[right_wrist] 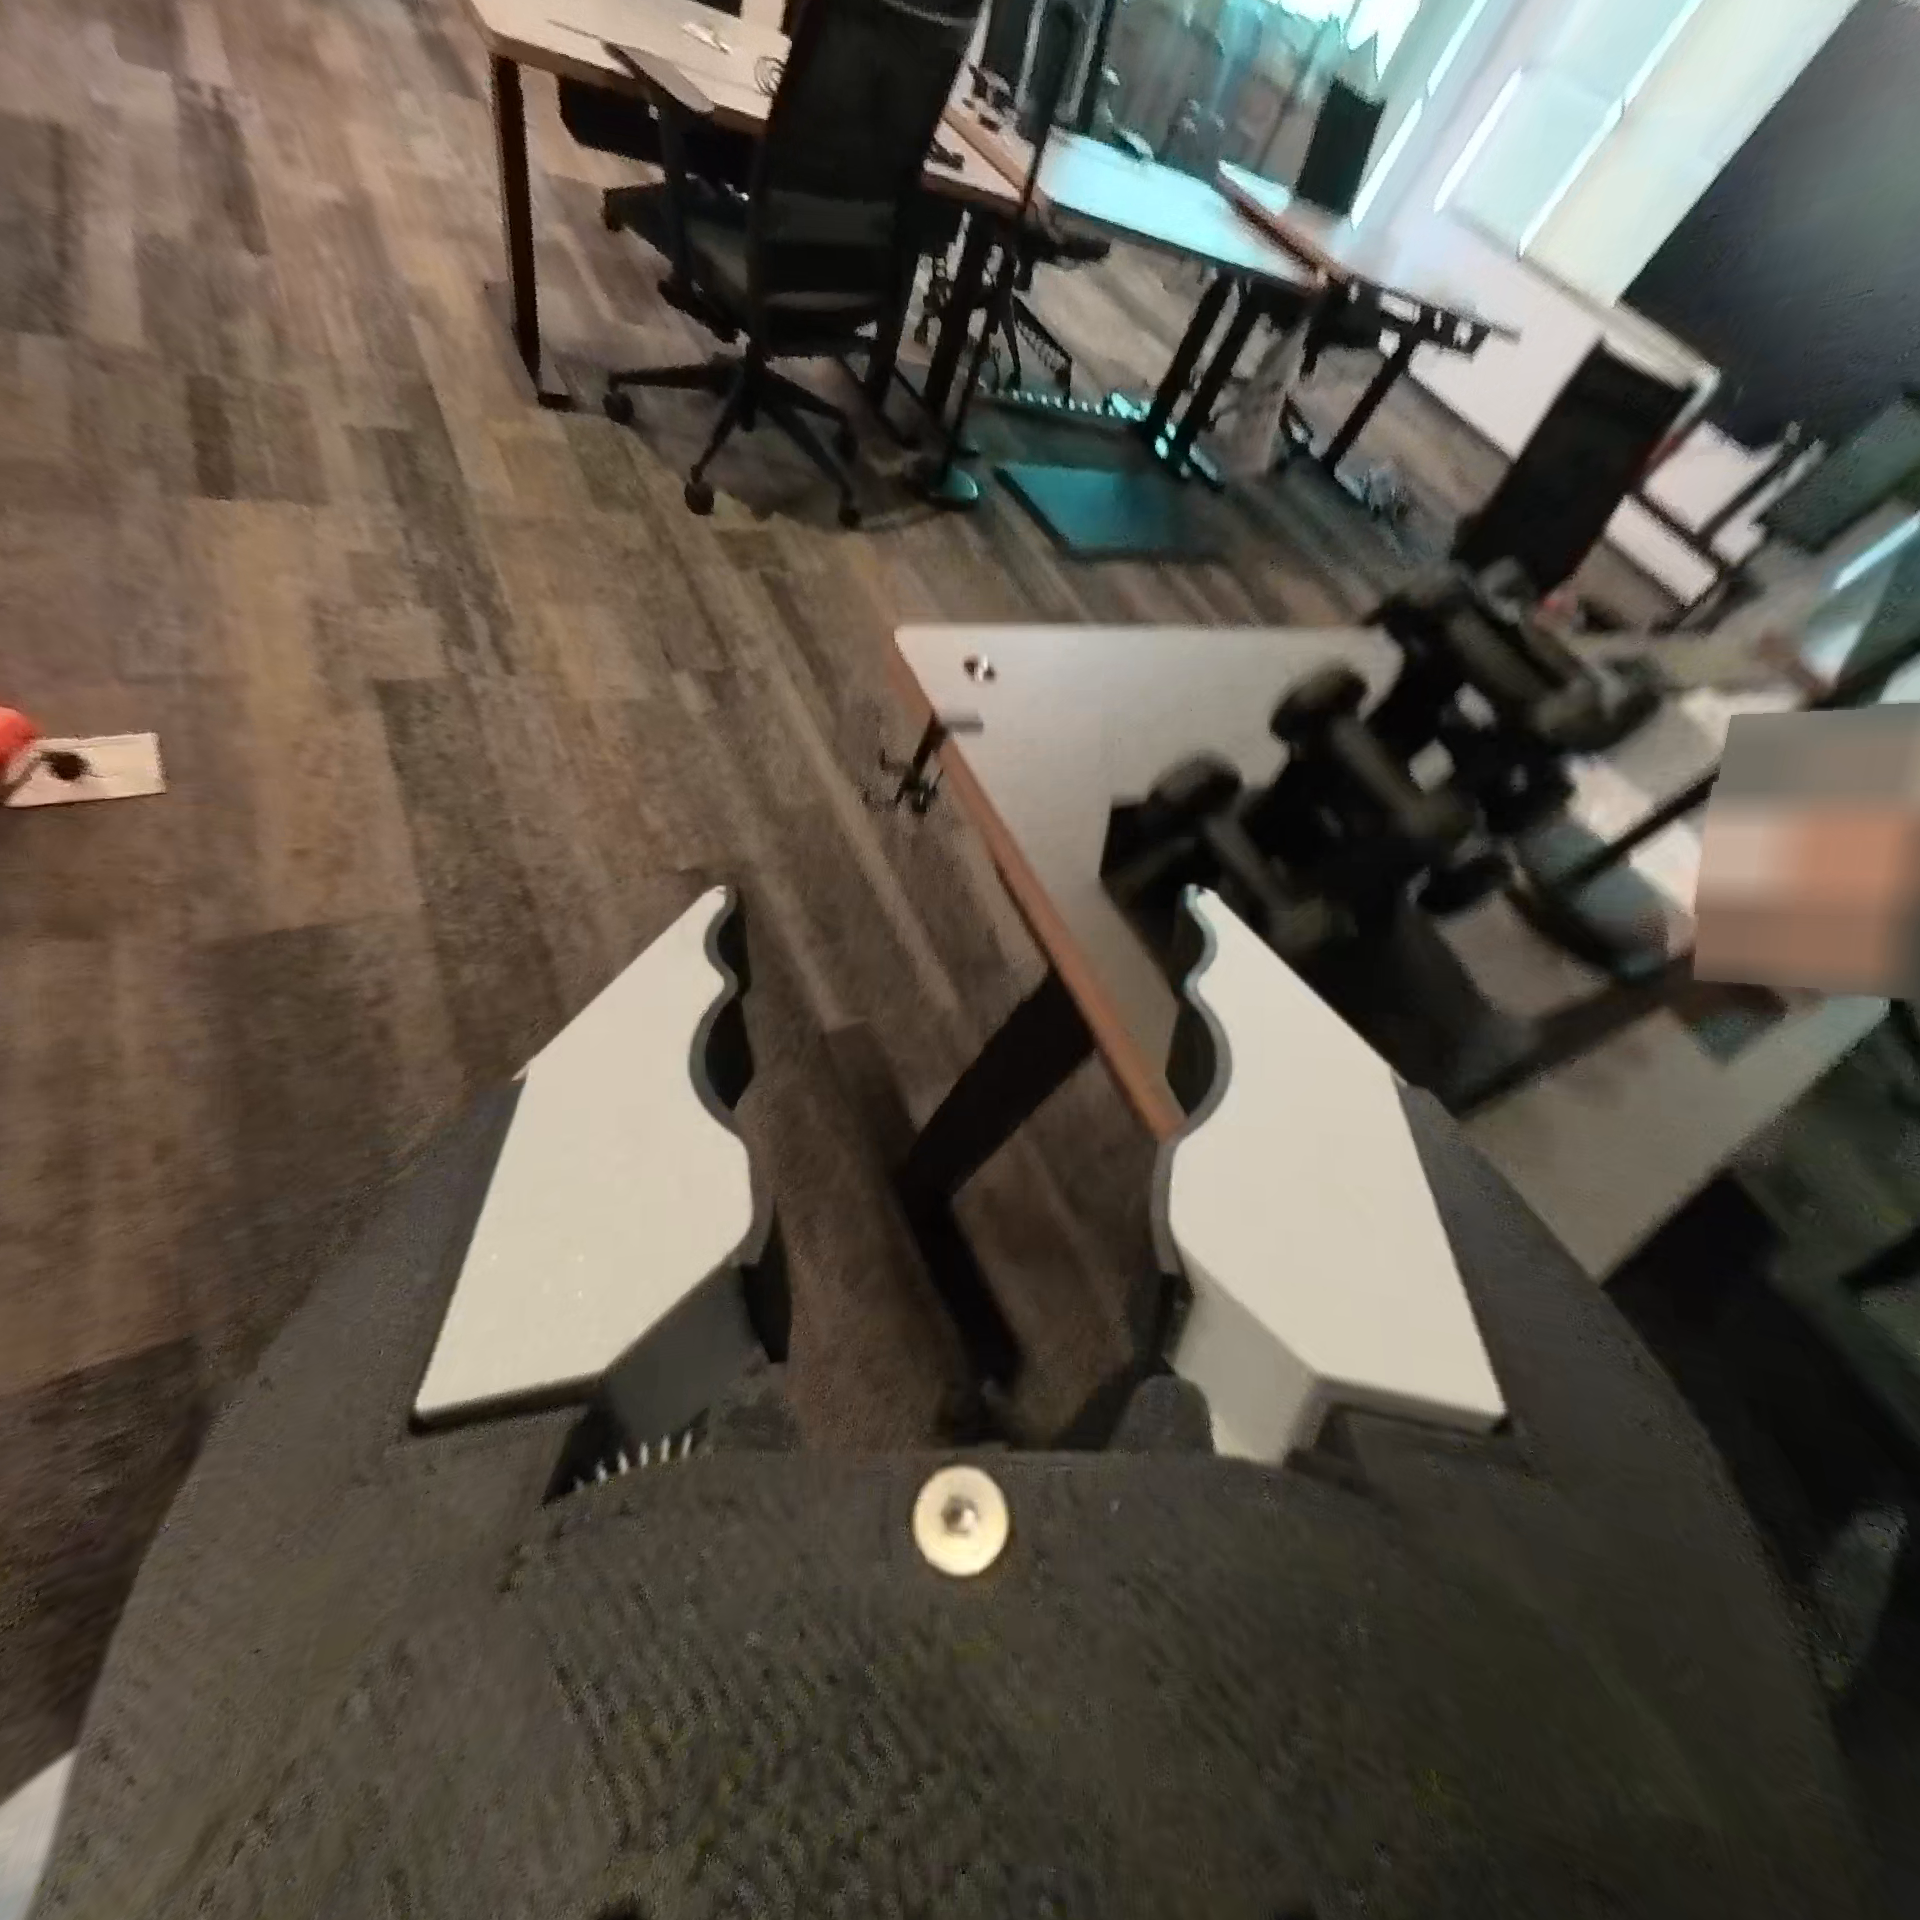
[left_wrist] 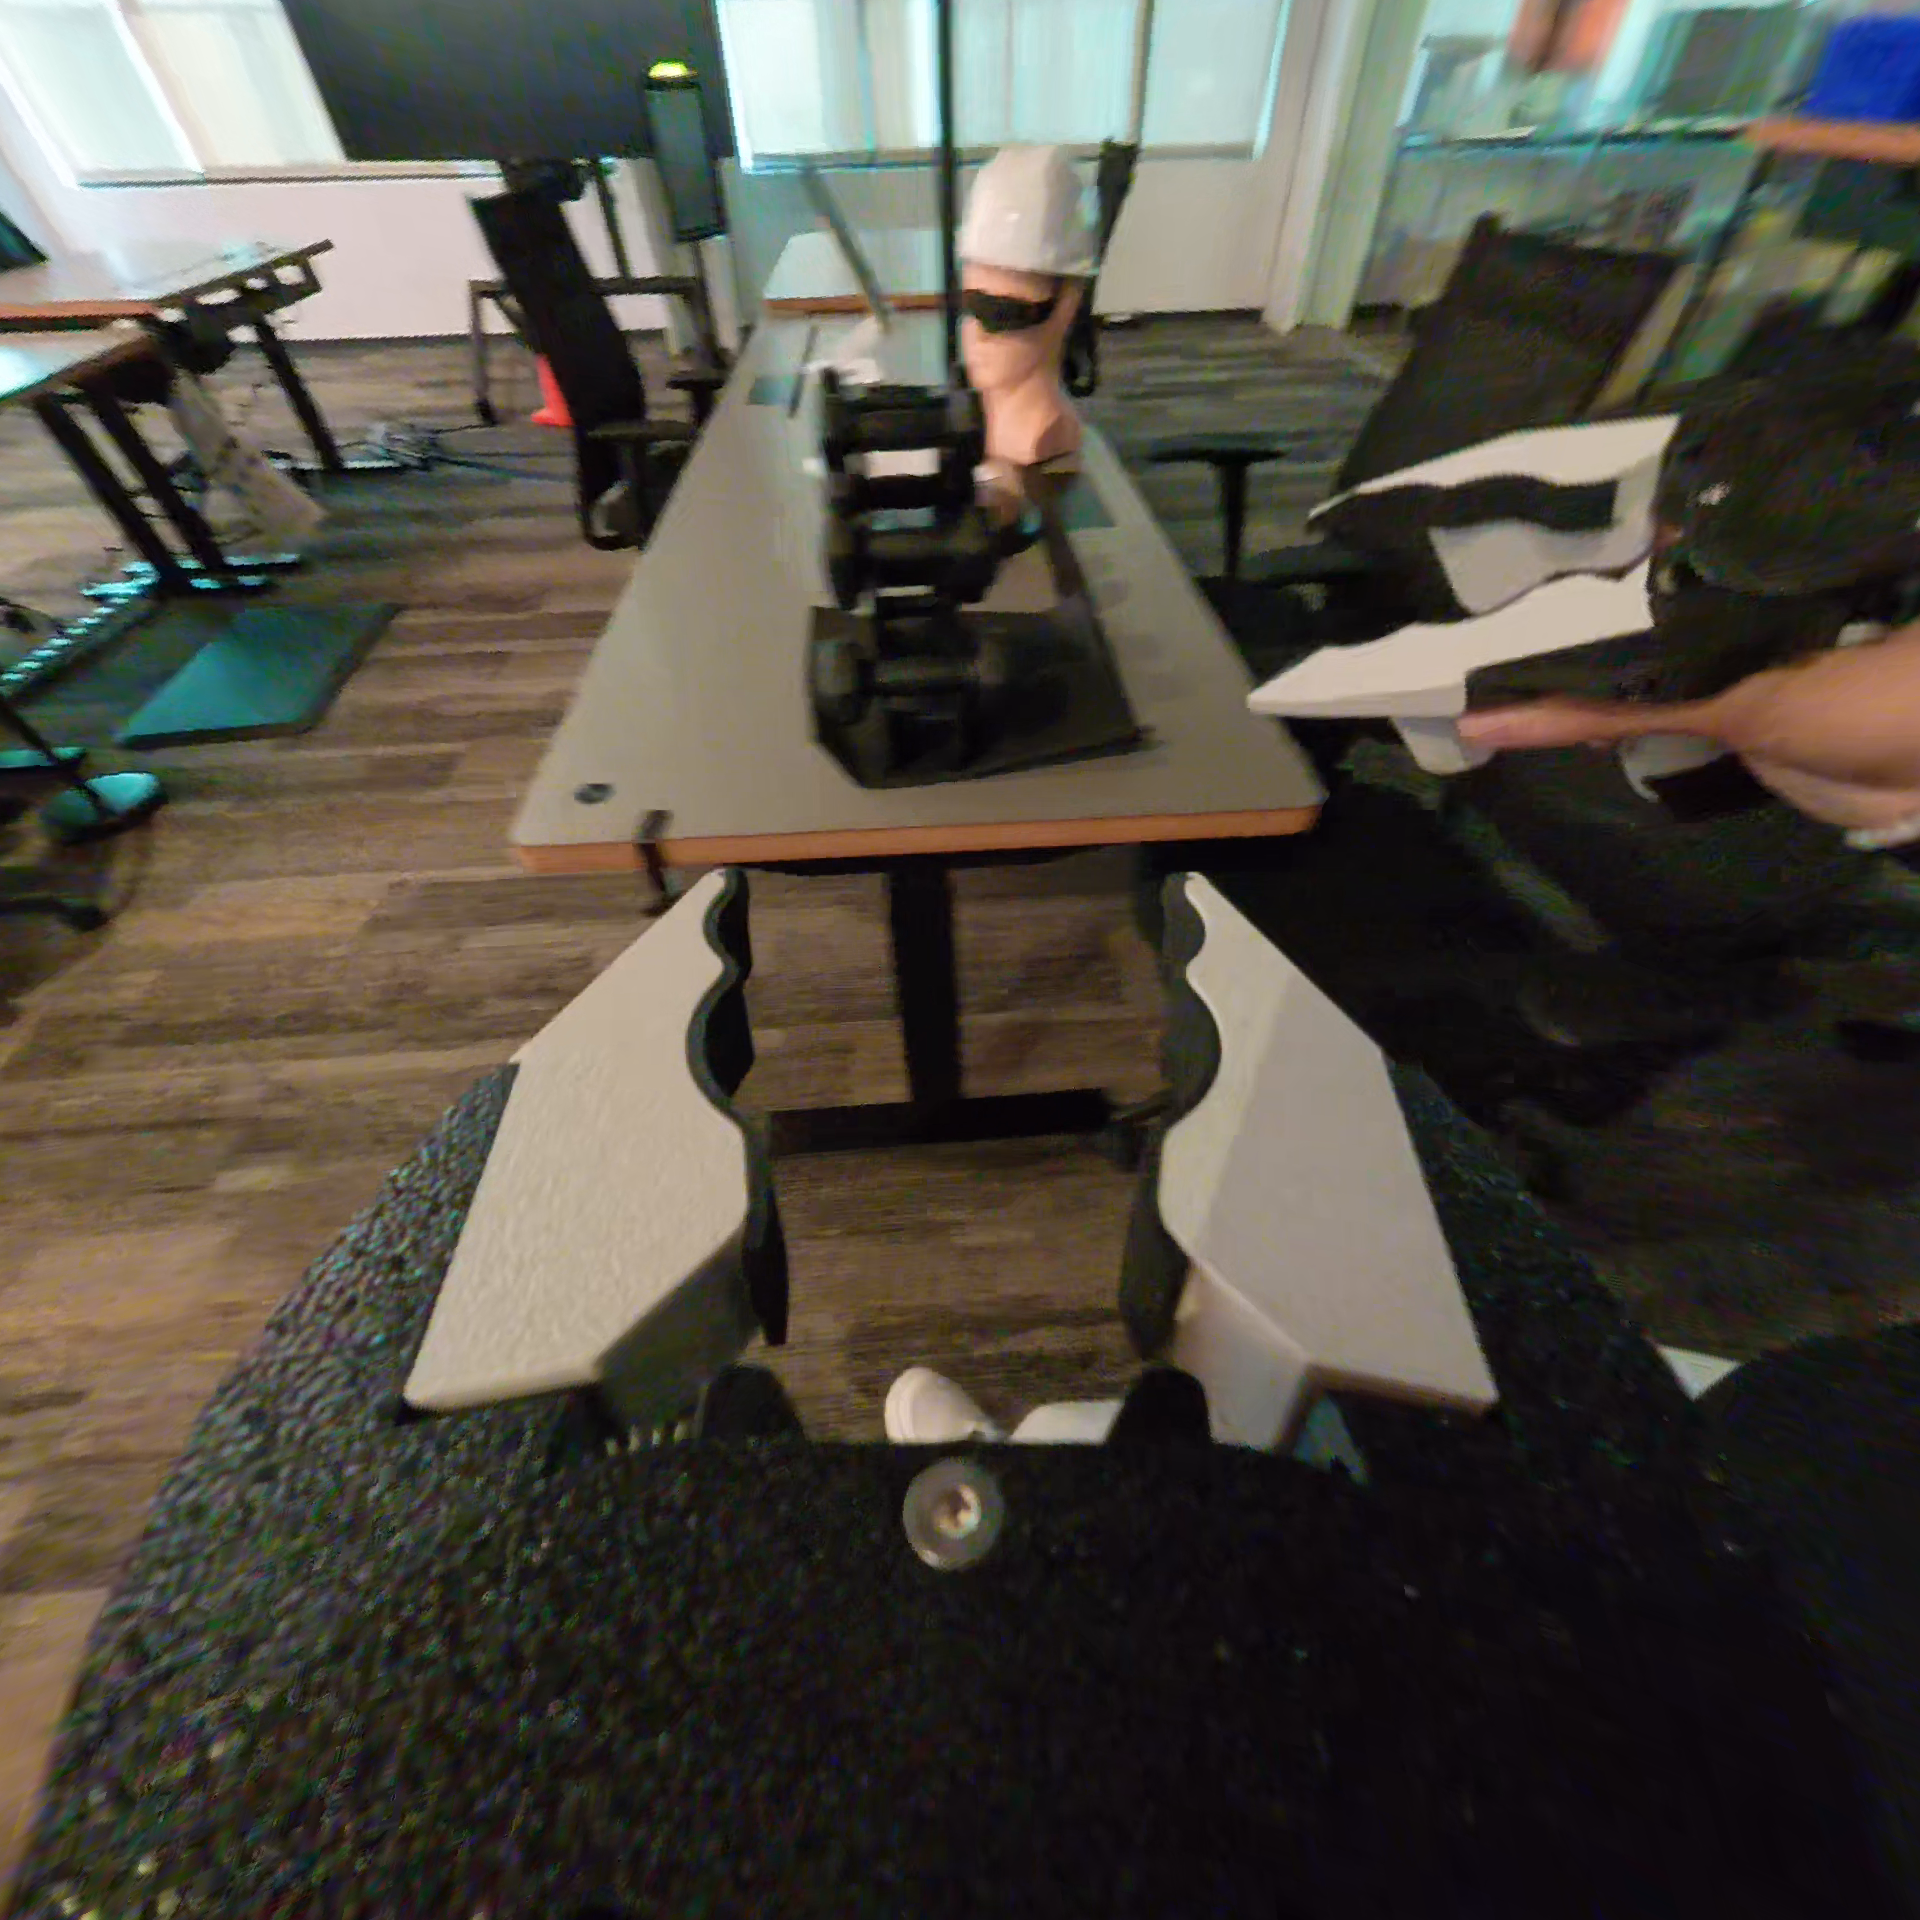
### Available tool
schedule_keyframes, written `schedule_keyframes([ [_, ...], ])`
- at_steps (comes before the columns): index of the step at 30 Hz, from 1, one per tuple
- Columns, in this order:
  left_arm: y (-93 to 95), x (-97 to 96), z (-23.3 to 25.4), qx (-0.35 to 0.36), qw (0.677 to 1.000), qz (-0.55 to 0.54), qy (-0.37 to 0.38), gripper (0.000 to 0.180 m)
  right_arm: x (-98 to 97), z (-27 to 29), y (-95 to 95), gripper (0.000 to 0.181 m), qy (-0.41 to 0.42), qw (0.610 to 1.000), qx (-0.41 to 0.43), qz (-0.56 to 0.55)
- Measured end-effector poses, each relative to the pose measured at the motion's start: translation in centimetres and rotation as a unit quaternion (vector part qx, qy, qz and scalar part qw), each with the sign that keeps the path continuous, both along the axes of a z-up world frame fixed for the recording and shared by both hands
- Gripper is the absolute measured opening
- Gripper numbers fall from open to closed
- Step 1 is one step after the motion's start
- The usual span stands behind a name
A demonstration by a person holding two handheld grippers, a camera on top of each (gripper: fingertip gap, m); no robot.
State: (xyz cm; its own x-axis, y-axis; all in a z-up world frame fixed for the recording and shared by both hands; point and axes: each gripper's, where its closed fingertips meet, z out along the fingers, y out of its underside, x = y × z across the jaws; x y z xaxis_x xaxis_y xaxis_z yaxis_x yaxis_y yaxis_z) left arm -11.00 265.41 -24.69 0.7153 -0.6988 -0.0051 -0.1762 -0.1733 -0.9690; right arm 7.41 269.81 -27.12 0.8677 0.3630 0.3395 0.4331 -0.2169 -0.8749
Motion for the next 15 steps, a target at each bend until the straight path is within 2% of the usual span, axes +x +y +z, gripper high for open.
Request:
schedule_keyframes([
  [5, 16.7, -8.6, -1.4, -0.022, 0.997, 0.071, 0.023, 0.072, -9.8, 0.3, 20.0, 0.067, 0.014, 0.994, 0.073, 0.079],
  [7, 23.4, -11.9, -0.4, -0.034, 0.994, 0.105, 0.021, 0.067, -14.1, 0.8, 27.7, 0.066, 0.043, 0.99, 0.057, 0.122],
  [10, 33.2, -15.9, 2.0, -0.043, 0.988, 0.145, 0.021, 0.063, -18.9, 2.5, 37.8, 0.056, 0.061, 0.984, 0.034, 0.161],
  [12, 39.5, -17.2, 3.2, -0.033, 0.989, 0.143, 0.019, 0.063, -20.2, 3.1, 44.0, 0.05, 0.082, 0.984, 0.009, 0.156],
  [15, 49.6, -17.4, 3.1, -0.022, 0.993, 0.116, 0.0, 0.06, -19.1, 3.3, 53.5, 0.03, 0.096, 0.988, 0.022, 0.119],
])
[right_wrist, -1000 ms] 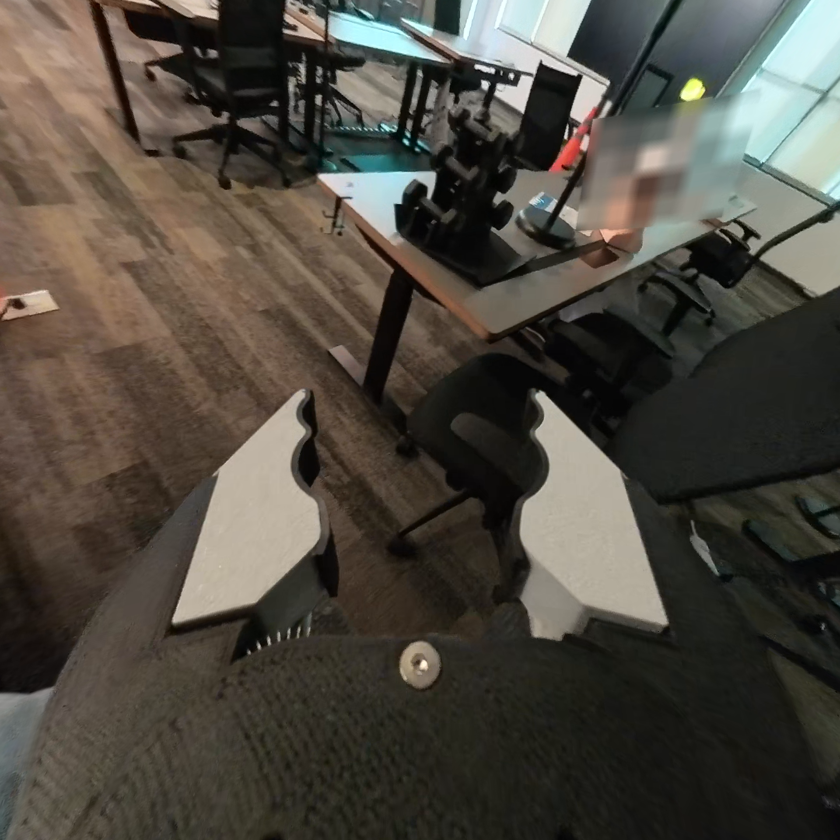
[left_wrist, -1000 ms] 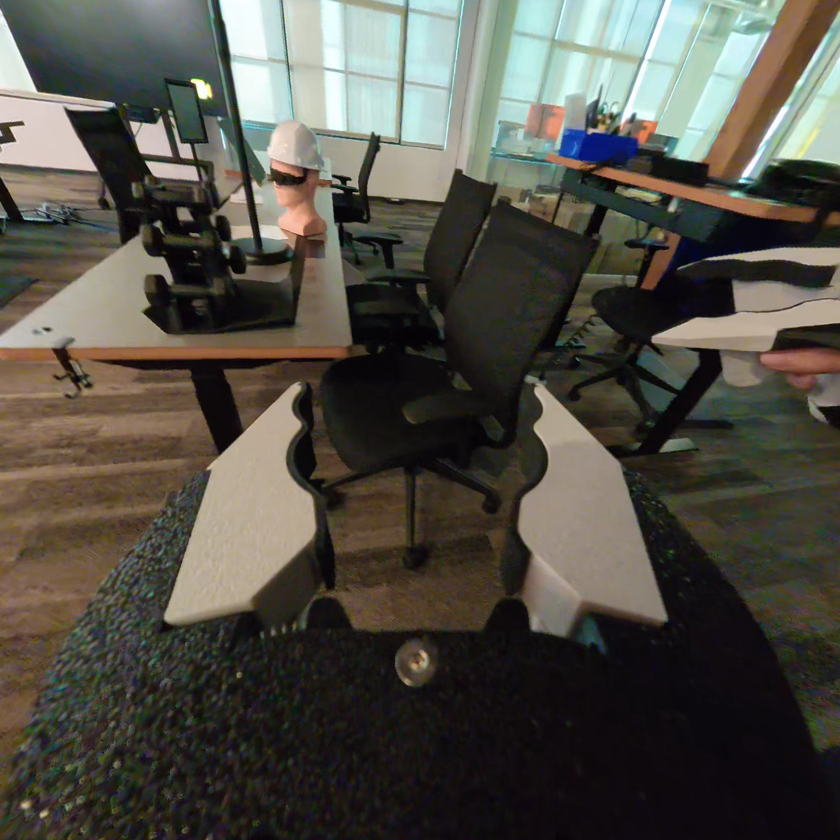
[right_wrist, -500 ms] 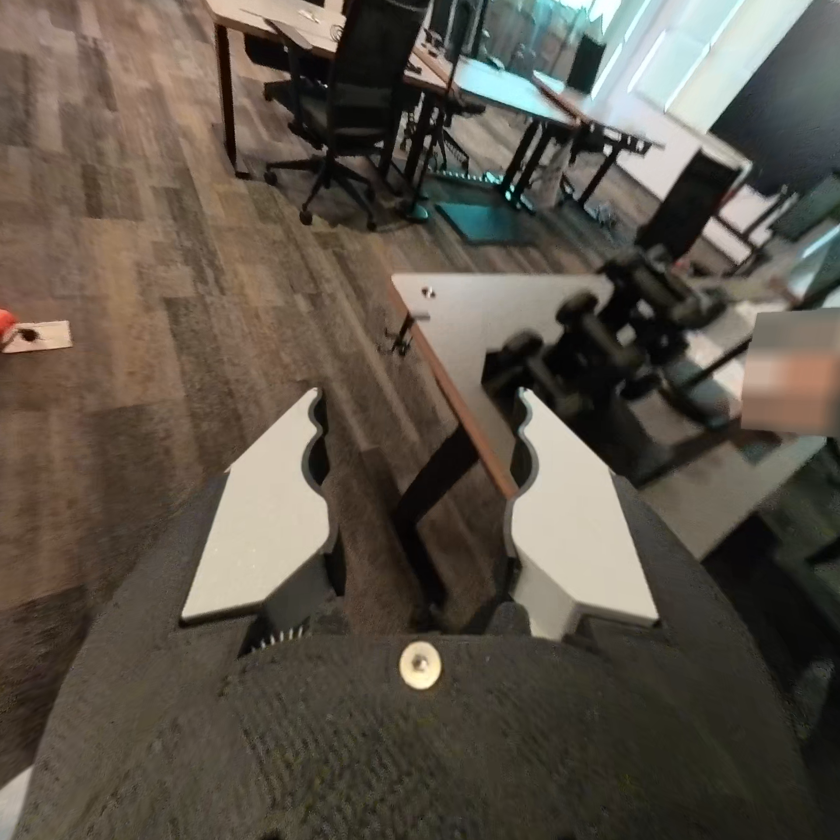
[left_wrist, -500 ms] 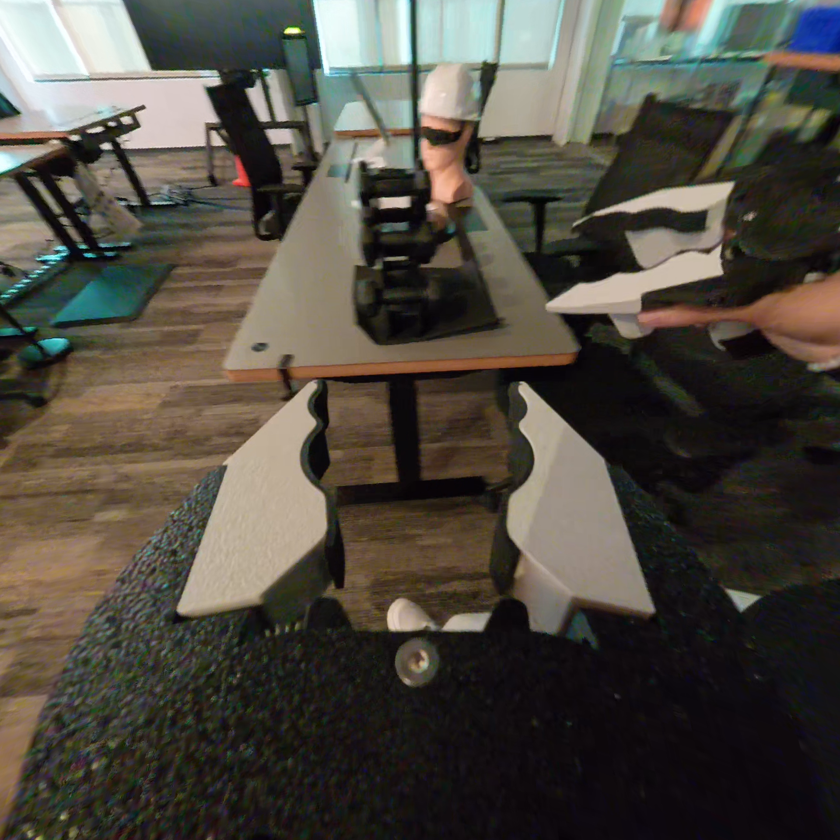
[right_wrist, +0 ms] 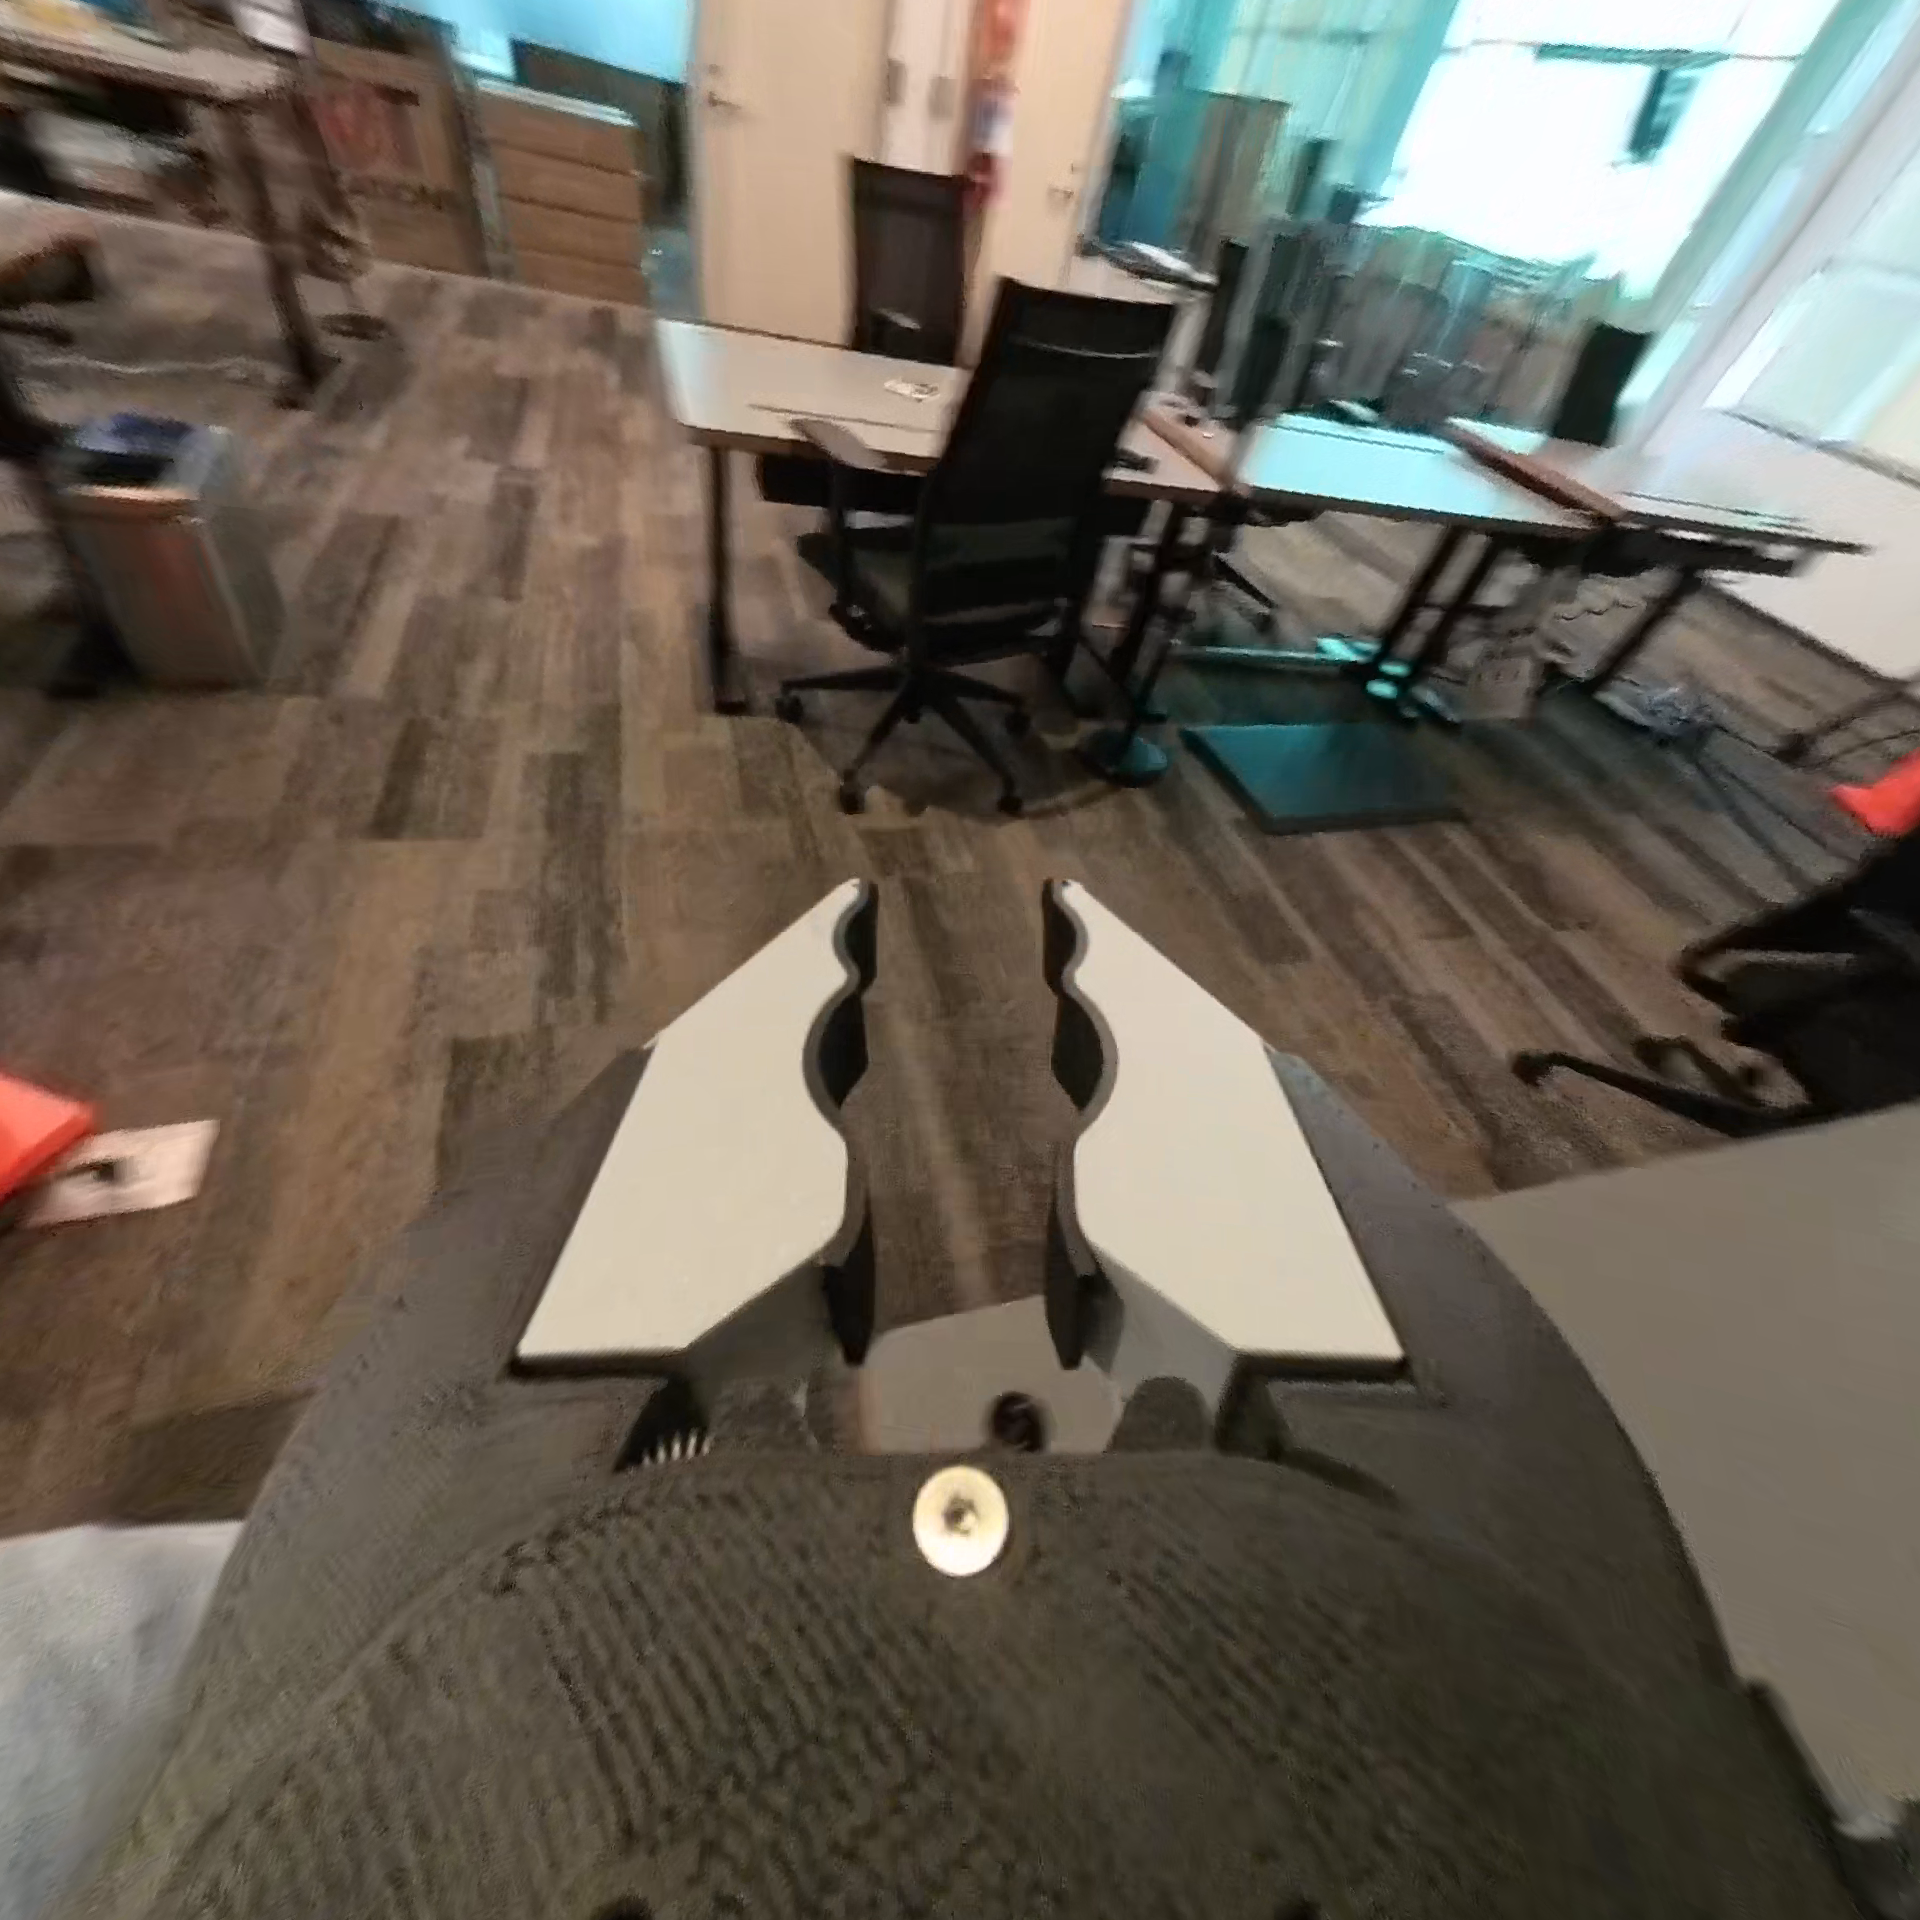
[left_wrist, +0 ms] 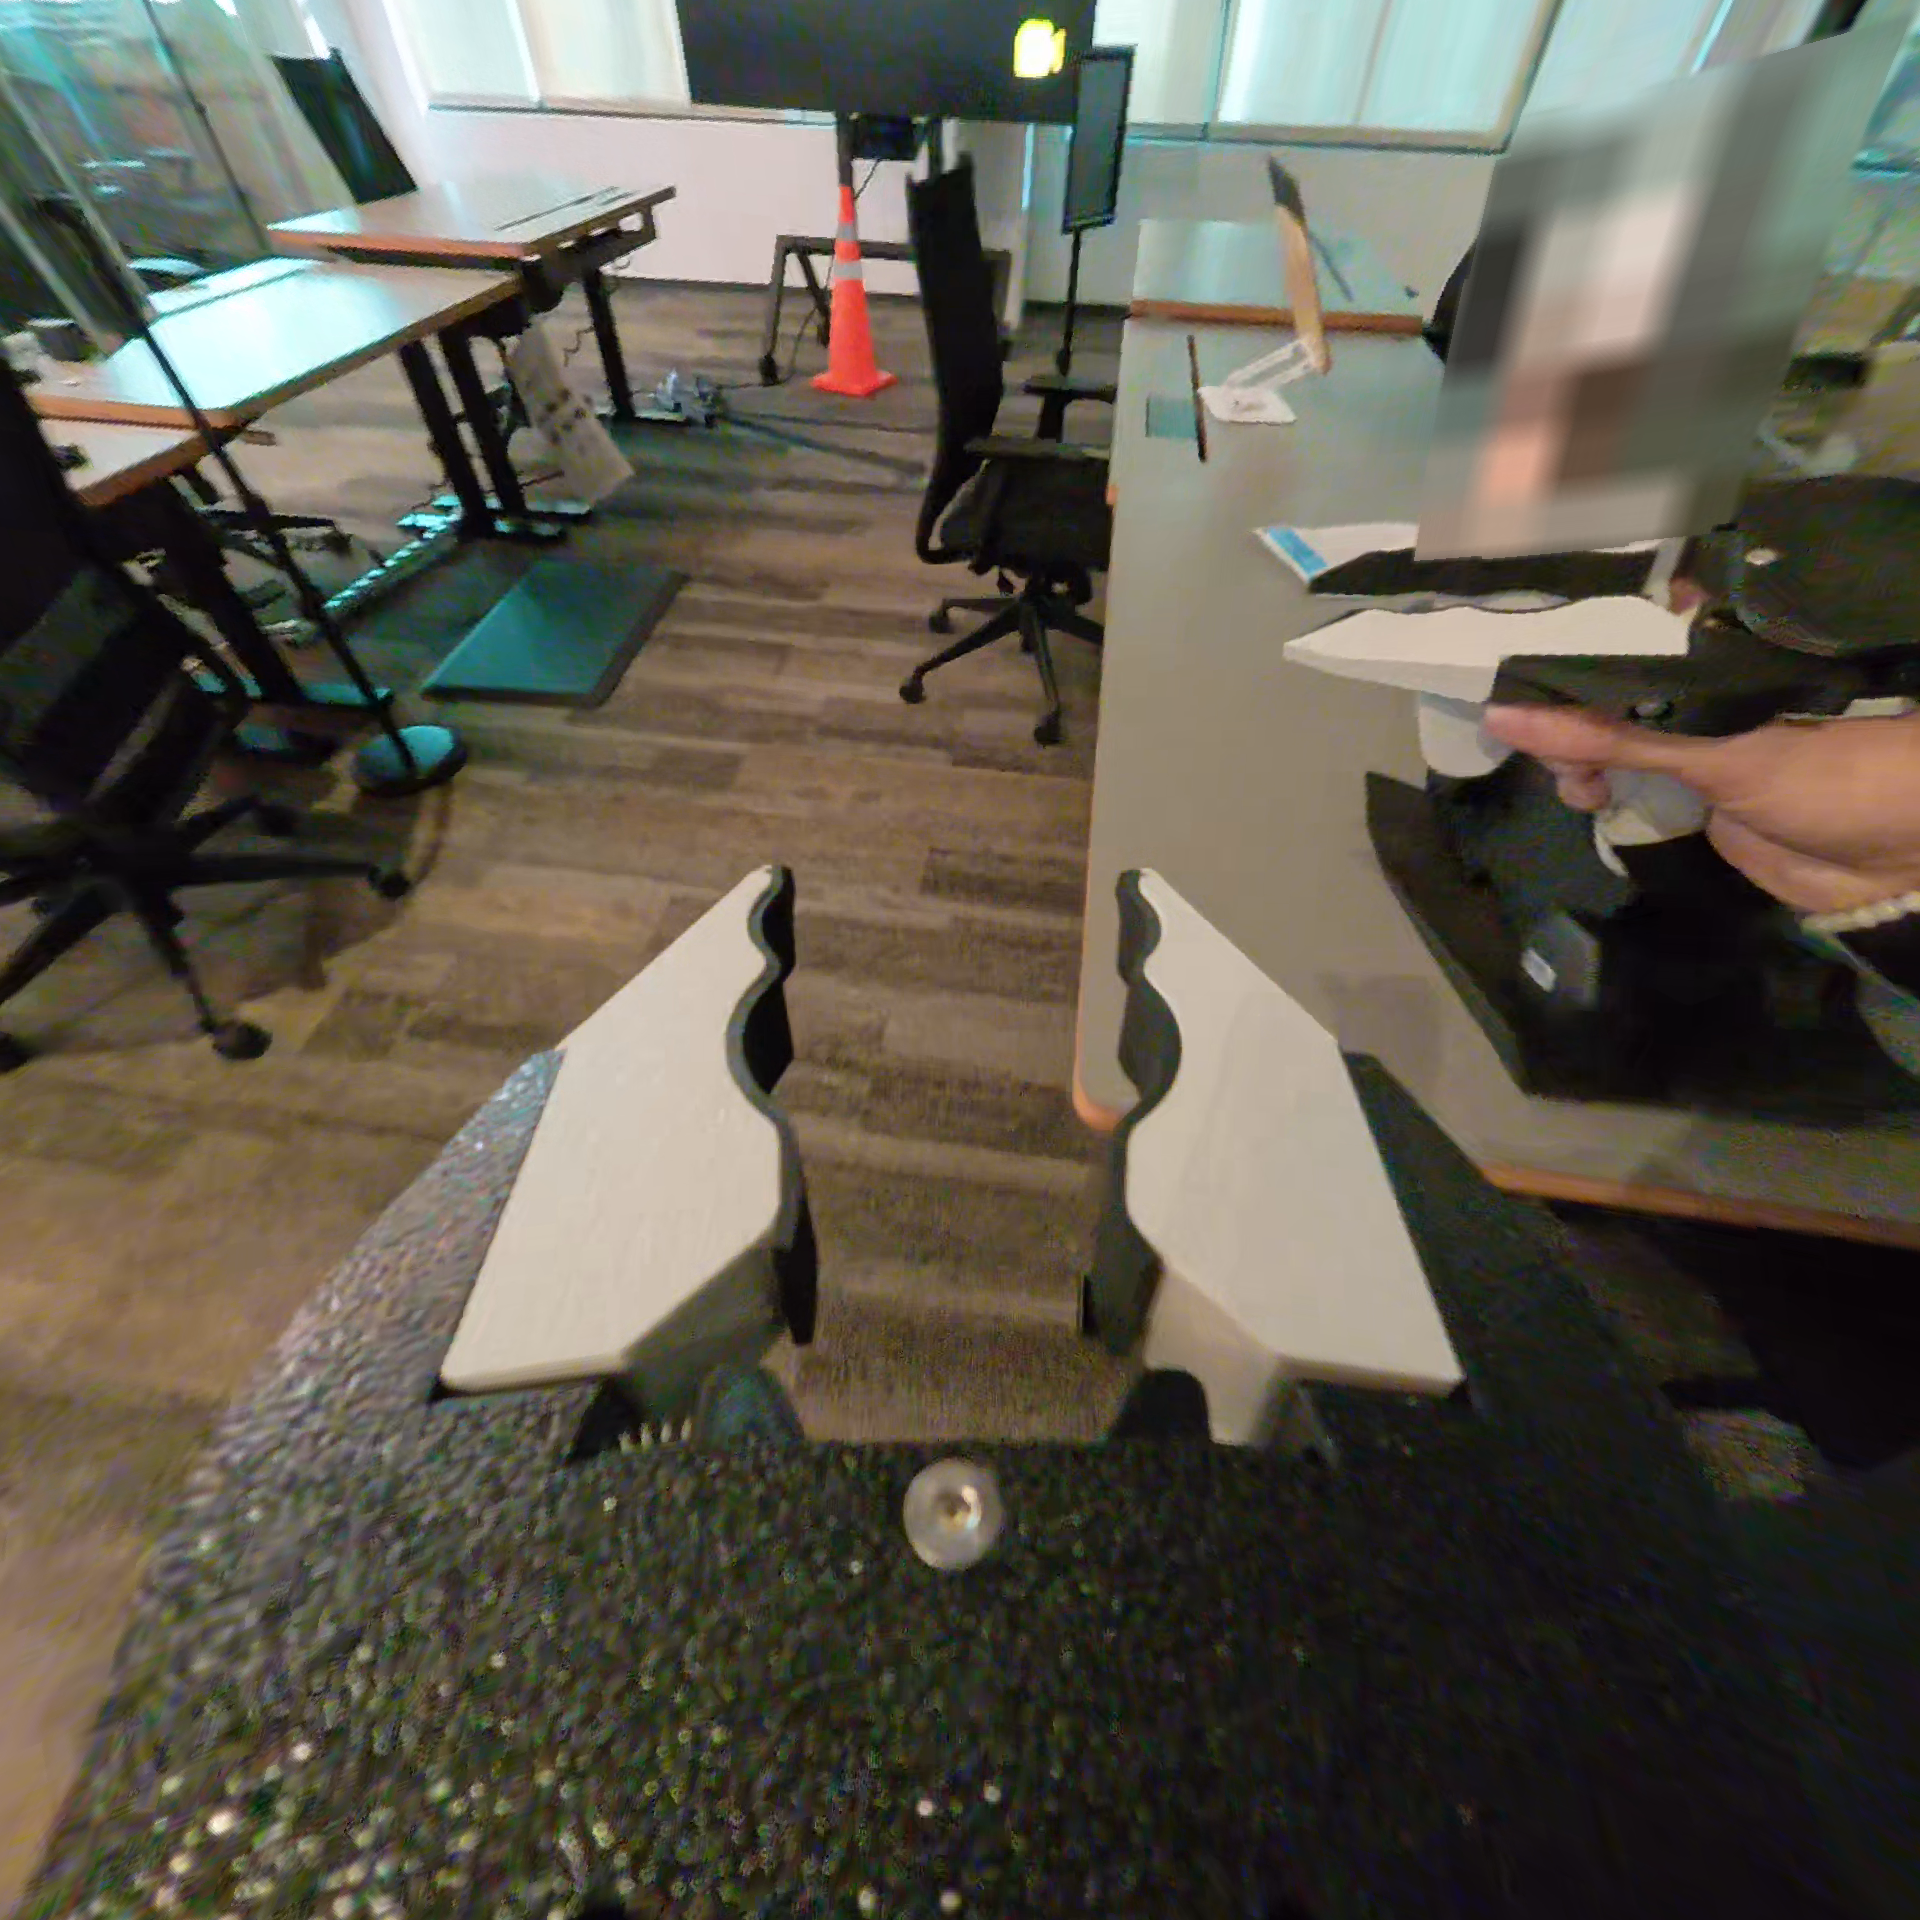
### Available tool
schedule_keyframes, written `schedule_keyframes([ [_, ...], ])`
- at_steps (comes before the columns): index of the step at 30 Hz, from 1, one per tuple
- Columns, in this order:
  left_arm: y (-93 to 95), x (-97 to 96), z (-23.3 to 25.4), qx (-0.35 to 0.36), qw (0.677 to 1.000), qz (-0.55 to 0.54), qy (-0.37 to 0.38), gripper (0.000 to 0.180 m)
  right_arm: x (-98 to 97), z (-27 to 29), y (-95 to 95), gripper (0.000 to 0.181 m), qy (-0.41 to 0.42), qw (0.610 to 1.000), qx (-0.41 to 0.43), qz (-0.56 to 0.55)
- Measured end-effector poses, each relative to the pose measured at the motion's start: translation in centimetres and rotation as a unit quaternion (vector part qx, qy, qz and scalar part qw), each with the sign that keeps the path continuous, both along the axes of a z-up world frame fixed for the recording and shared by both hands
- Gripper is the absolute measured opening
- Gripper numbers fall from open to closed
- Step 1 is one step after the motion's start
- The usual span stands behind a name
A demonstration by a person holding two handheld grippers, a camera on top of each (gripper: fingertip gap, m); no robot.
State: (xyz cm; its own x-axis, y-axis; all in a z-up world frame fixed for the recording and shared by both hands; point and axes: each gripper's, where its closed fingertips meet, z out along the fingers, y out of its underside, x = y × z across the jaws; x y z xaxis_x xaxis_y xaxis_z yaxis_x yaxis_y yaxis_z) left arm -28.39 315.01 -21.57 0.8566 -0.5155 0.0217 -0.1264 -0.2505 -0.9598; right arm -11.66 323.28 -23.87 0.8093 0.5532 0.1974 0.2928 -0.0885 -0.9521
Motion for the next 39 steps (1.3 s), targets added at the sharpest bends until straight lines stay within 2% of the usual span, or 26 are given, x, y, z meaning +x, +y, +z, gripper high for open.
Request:
schedule_keyframes([
  [4, 14.6, 2.8, -2.9, -0.005, 0.997, -0.08, -0.019, 0.055, 5.7, -2.3, 12.6, 0.014, -0.063, 0.988, 0.053, -0.133],
  [7, 25.9, 5.3, -4.8, 0.036, 0.985, -0.164, 0.04, 0.051, 9.4, -4.6, 21.3, 0.002, -0.049, 0.973, 0.071, -0.215],
  [8, 29.7, 6.3, -5.1, 0.045, 0.977, -0.199, 0.06, 0.05, 11.0, -5.4, 24.0, 0.0, -0.051, 0.965, 0.074, -0.248],
  [10, 36.3, 8.9, -5.3, 0.017, 0.958, -0.275, 0.083, 0.044, 14.5, -6.8, 28.5, 0.0, -0.065, 0.943, 0.065, -0.321],
  [13, 43.7, 14.2, -3.0, 0.007, 0.919, -0.389, 0.059, 0.044, 18.9, -8.9, 32.5, 0.0, -0.072, 0.909, 0.015, -0.411],
  [15, 48.1, 18.0, -2.4, 0.014, 0.897, -0.437, 0.071, 0.045, 21.0, -9.0, 33.6, 0.0, -0.066, 0.894, -0.004, -0.444],
  [18, 53.6, 23.6, -2.3, 0.018, 0.861, -0.501, 0.084, 0.049, 24.9, -8.8, 33.8, 0.02, -0.059, 0.858, -0.038, -0.509],
  [20, 56.6, 27.5, -3.0, 0.031, 0.837, -0.54, 0.09, 0.049, 28.7, -7.9, 33.3, 0.03, -0.09, 0.813, -0.037, -0.575],
  [24, 62.5, 35.5, -4.9, 0.064, 0.793, -0.596, 0.105, 0.054, 36.1, -8.9, 34.9, 0.031, -0.141, 0.742, -0.054, -0.653],
  [28, 70.0, 43.9, -5.5, 0.076, 0.775, -0.619, 0.098, 0.053, 44.7, -11.1, 40.9, 0.029, -0.07, 0.714, -0.064, -0.694],
  [30, 73.8, 48.3, -5.3, 0.109, 0.771, -0.617, 0.112, 0.052, 49.9, -11.1, 43.9, 0.033, -0.071, 0.687, -0.067, -0.72],
  [33, 78.1, 55.8, -3.6, 0.162, 0.745, -0.64, 0.094, 0.051, 55.9, -8.9, 47.4, 0.039, -0.131, 0.649, -0.062, -0.747],
  [35, 80.0, 60.9, -3.3, 0.167, 0.727, -0.661, 0.082, 0.053, 58.4, -7.3, 49.2, 0.04, -0.13, 0.641, -0.058, -0.754],
  [37, 81.9, 66.4, -3.5, 0.17, 0.713, -0.676, 0.08, 0.054, 60.3, -5.4, 49.6, 0.036, -0.14, 0.617, -0.053, -0.773],
  [39, 82.3, 71.7, -4.3, 0.155, 0.681, -0.713, 0.061, 0.057, 61.9, -4.6, 49.8, 0.033, -0.14, 0.595, -0.054, -0.79],
])
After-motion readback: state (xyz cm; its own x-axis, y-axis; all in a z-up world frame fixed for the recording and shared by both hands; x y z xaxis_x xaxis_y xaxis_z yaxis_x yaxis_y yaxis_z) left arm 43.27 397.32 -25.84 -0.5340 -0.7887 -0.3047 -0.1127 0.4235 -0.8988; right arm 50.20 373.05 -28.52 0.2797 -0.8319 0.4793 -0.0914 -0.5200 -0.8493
